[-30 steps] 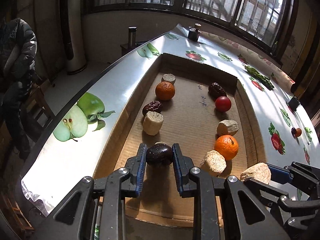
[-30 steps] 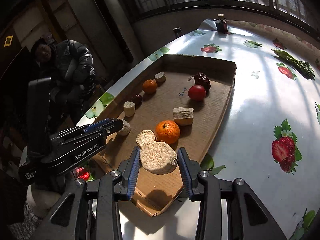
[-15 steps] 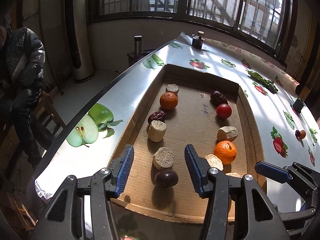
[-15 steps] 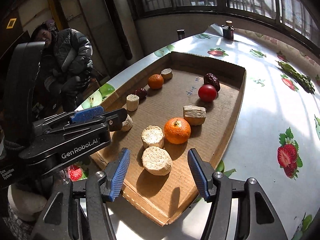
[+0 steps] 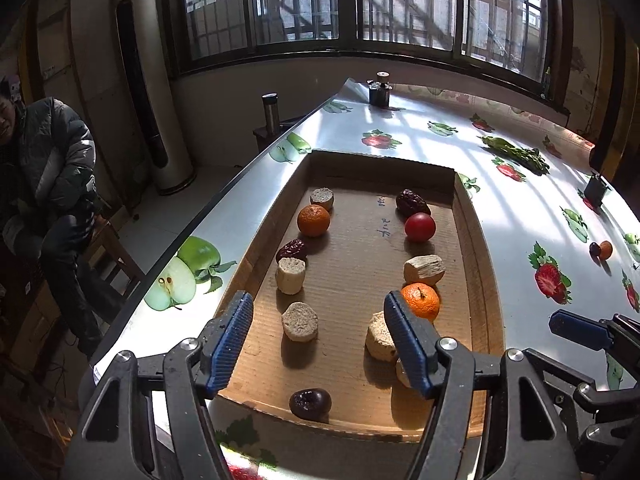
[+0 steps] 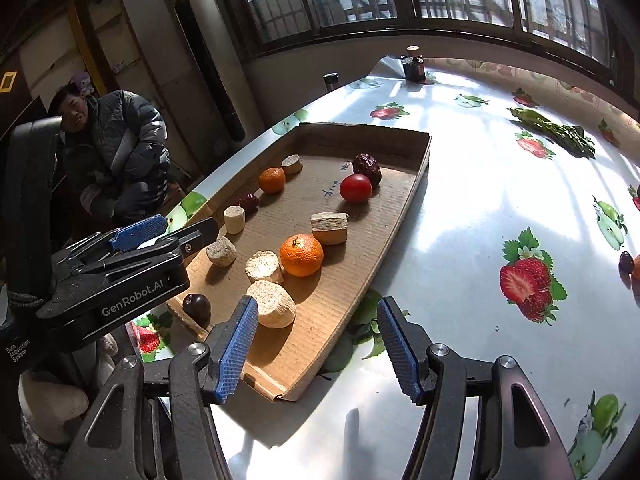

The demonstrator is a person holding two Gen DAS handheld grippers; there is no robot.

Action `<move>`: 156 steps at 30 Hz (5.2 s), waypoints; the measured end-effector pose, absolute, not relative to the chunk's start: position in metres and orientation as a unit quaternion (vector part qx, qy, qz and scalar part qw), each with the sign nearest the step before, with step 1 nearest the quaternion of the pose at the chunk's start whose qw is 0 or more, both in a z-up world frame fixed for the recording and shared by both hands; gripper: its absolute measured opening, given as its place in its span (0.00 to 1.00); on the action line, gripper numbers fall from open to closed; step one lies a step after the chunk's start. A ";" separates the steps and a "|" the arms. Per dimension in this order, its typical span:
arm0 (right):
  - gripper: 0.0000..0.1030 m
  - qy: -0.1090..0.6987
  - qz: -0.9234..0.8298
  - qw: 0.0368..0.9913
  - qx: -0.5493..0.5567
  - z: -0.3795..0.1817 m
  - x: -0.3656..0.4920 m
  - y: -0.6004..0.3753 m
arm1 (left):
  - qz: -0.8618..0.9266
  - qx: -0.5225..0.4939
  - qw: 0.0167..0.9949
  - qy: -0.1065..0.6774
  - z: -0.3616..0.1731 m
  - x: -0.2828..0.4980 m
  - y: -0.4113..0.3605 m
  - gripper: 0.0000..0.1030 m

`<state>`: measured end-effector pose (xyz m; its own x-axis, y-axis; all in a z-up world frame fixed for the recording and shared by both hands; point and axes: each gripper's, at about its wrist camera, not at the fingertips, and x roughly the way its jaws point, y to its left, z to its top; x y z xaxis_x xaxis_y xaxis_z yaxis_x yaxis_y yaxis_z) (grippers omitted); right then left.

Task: Organize fruits
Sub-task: 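Move both open tools back to the last date and orange, then grasp a dark red date with the left tool while the right tool grasps an orange, then carry the date and orange into the box and open both tools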

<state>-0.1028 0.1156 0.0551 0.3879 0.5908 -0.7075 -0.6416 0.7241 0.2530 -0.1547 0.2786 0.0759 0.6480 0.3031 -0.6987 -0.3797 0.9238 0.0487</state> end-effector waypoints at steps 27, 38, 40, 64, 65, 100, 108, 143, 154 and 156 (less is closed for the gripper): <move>0.82 0.281 0.087 0.954 0.064 0.216 0.037 -0.171 | -0.049 -0.041 0.944 0.324 0.217 -0.018 0.144 0.81; 0.48 0.445 0.094 0.886 0.094 0.043 0.099 -0.141 | -0.115 -0.074 0.892 0.431 0.098 0.036 0.079 0.75; 0.48 0.464 0.099 0.875 0.099 0.025 0.104 -0.138 | -0.121 -0.076 0.887 0.440 0.087 0.043 0.071 0.70; 0.34 0.420 0.079 0.888 0.170 0.018 0.063 -0.205 | -0.128 0.035 0.882 0.452 0.011 0.059 -0.015 0.22; 0.34 0.420 0.078 0.889 0.168 0.019 0.062 -0.204 | -0.129 0.029 0.882 0.452 0.011 0.058 -0.014 0.22; 0.28 0.446 0.088 0.889 0.062 0.011 0.084 -0.125 | -0.068 -0.129 0.900 0.410 0.057 -0.051 0.127 0.23; 0.28 0.436 0.129 0.887 0.077 0.038 0.051 -0.094 | -0.005 -0.184 0.896 0.405 0.058 -0.070 0.209 0.23; 0.29 0.399 0.356 0.837 -0.117 0.037 -0.089 0.177 | 0.057 -0.158 0.932 0.320 0.054 -0.140 0.330 0.23; 0.29 0.407 0.357 0.833 -0.114 0.030 -0.087 0.178 | 0.091 -0.149 0.923 0.342 0.049 -0.134 0.327 0.23; 0.30 0.408 0.355 0.834 -0.110 0.029 -0.086 0.177 | 0.094 -0.148 0.923 0.343 0.049 -0.134 0.327 0.24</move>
<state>-0.0856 0.1766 0.0294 0.4150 0.5024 -0.7586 -0.6820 0.7236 0.1061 -0.1335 0.3270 0.0492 0.7472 0.0714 -0.6607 -0.2744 0.9387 -0.2088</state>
